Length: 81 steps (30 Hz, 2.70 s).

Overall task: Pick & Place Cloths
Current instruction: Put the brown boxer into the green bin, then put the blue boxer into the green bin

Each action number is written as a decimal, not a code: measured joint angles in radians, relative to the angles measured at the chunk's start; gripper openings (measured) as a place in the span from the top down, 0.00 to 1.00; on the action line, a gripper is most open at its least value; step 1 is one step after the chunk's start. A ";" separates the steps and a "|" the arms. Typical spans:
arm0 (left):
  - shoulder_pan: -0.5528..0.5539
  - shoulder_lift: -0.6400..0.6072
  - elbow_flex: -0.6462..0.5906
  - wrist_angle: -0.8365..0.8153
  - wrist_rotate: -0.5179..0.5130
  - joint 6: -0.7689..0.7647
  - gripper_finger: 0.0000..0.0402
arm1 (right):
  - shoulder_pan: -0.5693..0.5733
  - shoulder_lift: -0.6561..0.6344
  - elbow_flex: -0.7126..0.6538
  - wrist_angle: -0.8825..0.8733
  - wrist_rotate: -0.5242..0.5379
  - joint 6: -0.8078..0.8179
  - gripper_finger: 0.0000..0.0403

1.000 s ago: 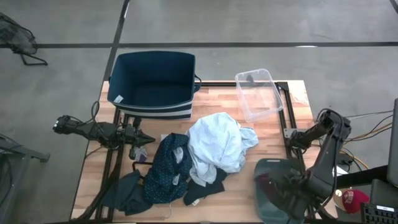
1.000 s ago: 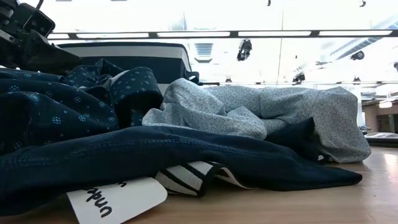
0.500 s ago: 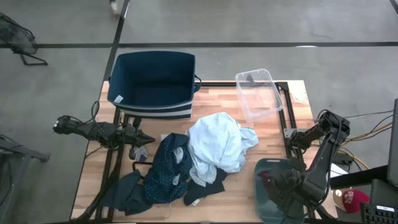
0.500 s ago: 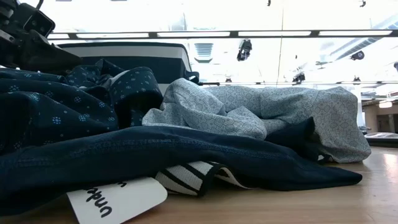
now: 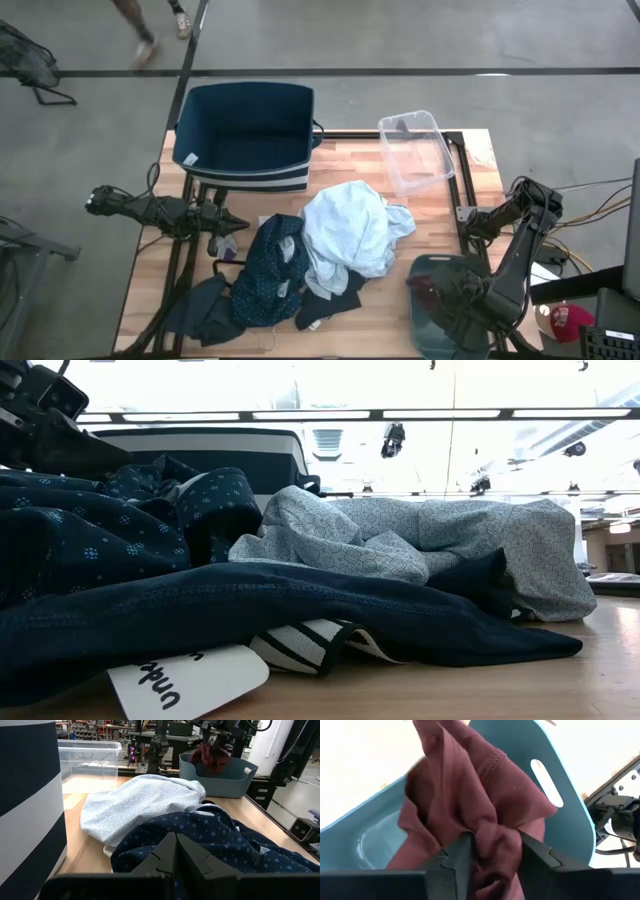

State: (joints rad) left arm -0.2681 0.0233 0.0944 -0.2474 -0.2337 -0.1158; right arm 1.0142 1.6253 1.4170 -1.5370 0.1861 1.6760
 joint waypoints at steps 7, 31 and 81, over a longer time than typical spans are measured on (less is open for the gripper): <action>0.000 0.000 0.000 0.000 0.000 0.000 0.95 | 0.000 0.000 0.000 0.007 0.000 0.000 0.58; 0.000 0.000 0.000 0.000 0.000 0.000 0.95 | -0.030 0.000 -0.013 0.361 0.416 -0.448 0.55; 0.000 0.015 0.000 0.000 0.000 0.000 0.95 | -0.393 0.475 0.048 1.072 0.178 -1.354 0.52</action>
State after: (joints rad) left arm -0.2680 0.0387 0.0946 -0.2472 -0.2337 -0.1158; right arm 0.6207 2.0998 1.4649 -0.4647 0.3638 0.3218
